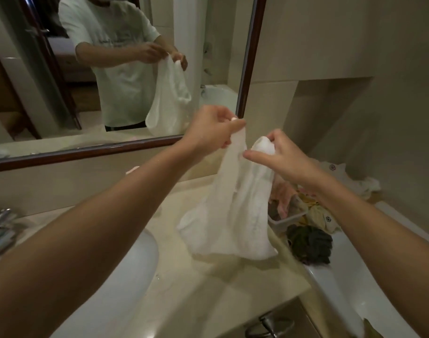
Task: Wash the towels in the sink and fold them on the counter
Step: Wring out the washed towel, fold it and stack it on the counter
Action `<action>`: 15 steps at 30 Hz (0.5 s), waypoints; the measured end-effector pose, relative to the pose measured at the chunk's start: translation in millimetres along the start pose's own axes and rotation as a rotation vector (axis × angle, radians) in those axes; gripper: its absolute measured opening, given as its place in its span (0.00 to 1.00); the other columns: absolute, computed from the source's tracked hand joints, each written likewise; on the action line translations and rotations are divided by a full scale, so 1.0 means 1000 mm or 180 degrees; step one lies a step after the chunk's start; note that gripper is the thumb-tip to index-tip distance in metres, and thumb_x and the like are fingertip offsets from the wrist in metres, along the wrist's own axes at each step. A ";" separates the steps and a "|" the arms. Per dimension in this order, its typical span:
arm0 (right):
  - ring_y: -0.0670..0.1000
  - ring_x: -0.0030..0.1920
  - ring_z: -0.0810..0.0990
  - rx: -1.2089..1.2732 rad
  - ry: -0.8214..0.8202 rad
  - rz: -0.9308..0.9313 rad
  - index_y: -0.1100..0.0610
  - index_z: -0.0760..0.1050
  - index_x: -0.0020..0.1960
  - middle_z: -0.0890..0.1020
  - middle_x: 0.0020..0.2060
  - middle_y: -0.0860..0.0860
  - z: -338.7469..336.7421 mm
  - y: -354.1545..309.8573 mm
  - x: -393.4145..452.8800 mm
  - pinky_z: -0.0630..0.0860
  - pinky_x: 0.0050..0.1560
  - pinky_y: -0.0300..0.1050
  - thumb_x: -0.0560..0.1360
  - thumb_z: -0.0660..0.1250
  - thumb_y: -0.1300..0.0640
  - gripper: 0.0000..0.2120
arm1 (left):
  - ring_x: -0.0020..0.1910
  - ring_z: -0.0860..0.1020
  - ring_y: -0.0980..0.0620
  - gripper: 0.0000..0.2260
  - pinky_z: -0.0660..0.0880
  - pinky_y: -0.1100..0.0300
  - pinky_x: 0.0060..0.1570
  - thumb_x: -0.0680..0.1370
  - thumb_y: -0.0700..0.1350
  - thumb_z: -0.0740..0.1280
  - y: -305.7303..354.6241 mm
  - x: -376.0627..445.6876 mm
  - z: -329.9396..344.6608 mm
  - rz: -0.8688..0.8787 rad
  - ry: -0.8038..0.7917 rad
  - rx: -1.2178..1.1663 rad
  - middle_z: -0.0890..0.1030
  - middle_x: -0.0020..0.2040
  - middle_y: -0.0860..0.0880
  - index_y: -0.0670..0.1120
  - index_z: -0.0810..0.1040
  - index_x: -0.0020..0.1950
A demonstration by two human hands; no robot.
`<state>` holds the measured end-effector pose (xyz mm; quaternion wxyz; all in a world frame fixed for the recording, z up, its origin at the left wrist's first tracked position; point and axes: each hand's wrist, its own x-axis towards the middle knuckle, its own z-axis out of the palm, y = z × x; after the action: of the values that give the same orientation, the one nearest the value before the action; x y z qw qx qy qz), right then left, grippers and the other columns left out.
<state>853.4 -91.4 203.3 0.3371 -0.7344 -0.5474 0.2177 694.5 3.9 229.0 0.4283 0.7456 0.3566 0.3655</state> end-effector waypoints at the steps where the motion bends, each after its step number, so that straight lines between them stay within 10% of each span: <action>1: 0.48 0.51 0.79 -0.0003 -0.0013 -0.0061 0.51 0.65 0.61 0.76 0.53 0.47 0.002 -0.004 0.003 0.81 0.50 0.50 0.70 0.72 0.34 0.31 | 0.32 0.78 0.55 0.09 0.74 0.64 0.33 0.77 0.49 0.72 0.002 0.000 0.002 -0.0013 -0.0075 -0.0056 0.80 0.35 0.48 0.45 0.77 0.52; 6: 0.49 0.58 0.79 0.0125 -0.0358 -0.0385 0.48 0.65 0.70 0.77 0.62 0.47 0.005 -0.004 0.015 0.79 0.58 0.53 0.71 0.73 0.39 0.33 | 0.33 0.78 0.54 0.16 0.77 0.61 0.36 0.74 0.49 0.75 -0.002 -0.006 0.002 -0.0093 -0.0324 -0.0280 0.80 0.35 0.49 0.44 0.74 0.52; 10: 0.46 0.52 0.82 0.0131 -0.0521 -0.0925 0.50 0.78 0.62 0.83 0.51 0.44 0.007 -0.001 0.016 0.79 0.56 0.52 0.79 0.67 0.49 0.13 | 0.36 0.82 0.51 0.17 0.80 0.60 0.39 0.75 0.48 0.74 -0.011 -0.012 0.004 -0.0144 -0.0352 -0.0778 0.83 0.40 0.45 0.41 0.73 0.55; 15: 0.47 0.53 0.82 0.0414 -0.0549 -0.0694 0.52 0.79 0.59 0.82 0.53 0.46 0.003 0.007 0.011 0.81 0.58 0.54 0.81 0.65 0.53 0.09 | 0.37 0.81 0.48 0.10 0.82 0.48 0.43 0.82 0.46 0.62 -0.119 -0.052 0.017 -0.0592 0.0539 -0.0824 0.81 0.37 0.47 0.44 0.76 0.44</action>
<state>859.1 -81.6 196.4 0.3572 -0.6259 -0.6355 0.2771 657.9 -1.2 103.5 0.5211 0.6145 0.4088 0.4286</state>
